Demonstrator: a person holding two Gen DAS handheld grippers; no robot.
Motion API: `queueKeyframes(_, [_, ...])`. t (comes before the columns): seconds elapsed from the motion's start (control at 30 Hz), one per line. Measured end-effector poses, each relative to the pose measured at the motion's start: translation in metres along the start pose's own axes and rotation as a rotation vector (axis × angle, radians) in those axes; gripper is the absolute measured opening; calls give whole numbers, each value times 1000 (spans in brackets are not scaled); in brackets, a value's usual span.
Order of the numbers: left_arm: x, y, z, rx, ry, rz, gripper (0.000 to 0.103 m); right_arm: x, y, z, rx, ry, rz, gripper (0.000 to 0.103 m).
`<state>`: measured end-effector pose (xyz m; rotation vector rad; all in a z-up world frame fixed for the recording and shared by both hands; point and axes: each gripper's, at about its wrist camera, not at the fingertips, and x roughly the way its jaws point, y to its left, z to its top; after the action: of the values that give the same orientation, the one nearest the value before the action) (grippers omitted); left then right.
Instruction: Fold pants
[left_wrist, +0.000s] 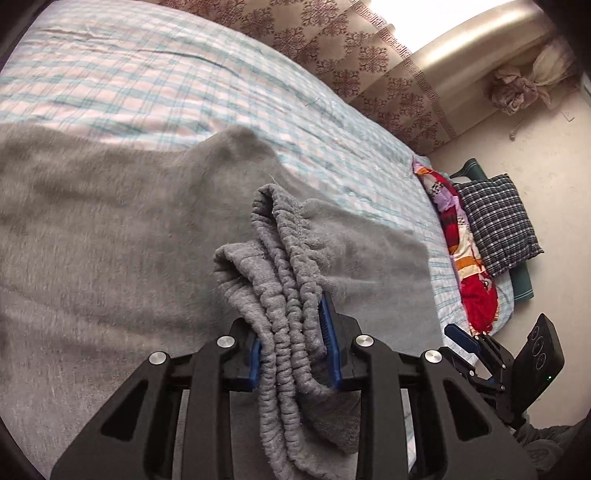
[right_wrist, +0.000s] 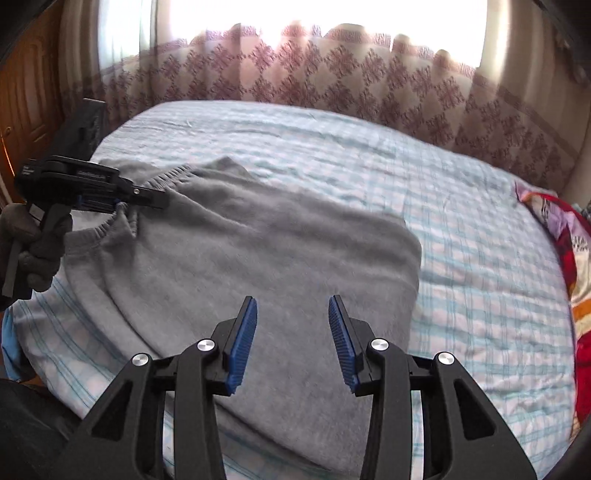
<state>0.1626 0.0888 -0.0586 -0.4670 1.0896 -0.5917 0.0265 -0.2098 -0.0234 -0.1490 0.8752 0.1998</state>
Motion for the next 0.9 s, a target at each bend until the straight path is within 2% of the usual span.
queueKeyframes(0.07, [10,8,-6,-2,19,75,33,17,-11,-11,55,78,31,41])
queueKeyframes(0.1, [11,11,-8,-2,19,86,35,23,-13,-15,86,99,52,41])
queueKeyframes(0.13, [10,12,-9,-6,14,84,36,28,-16,-18,108,110,66,41])
queueKeyframes(0.2, [4,13,-9,-24,6,104,44,31,-17,-20,119,109,75,41])
queueKeyframes(0.3, [-13,9,-10,-20,-27,177,58,32,-14,-21,100,105,80,43])
queueKeyframes(0.37, [-27,2,-10,-13,-54,204,58,31,-16,-20,100,105,97,43])
queueKeyframes(0.43, [-41,-7,-9,-10,-85,197,58,26,-22,-15,112,93,118,42])
queueKeyframes(0.53, [-47,-32,-10,32,-105,176,58,13,-37,2,142,25,121,42])
queueKeyframes(0.67, [-27,-56,-13,76,-73,153,58,9,-58,33,180,-61,103,42])
queueKeyframes(0.77, [-3,-63,-20,74,-39,182,58,21,-63,54,163,-94,79,42])
queueKeyframes(0.9, [11,-62,-28,110,-54,257,58,50,-67,70,161,-69,93,42])
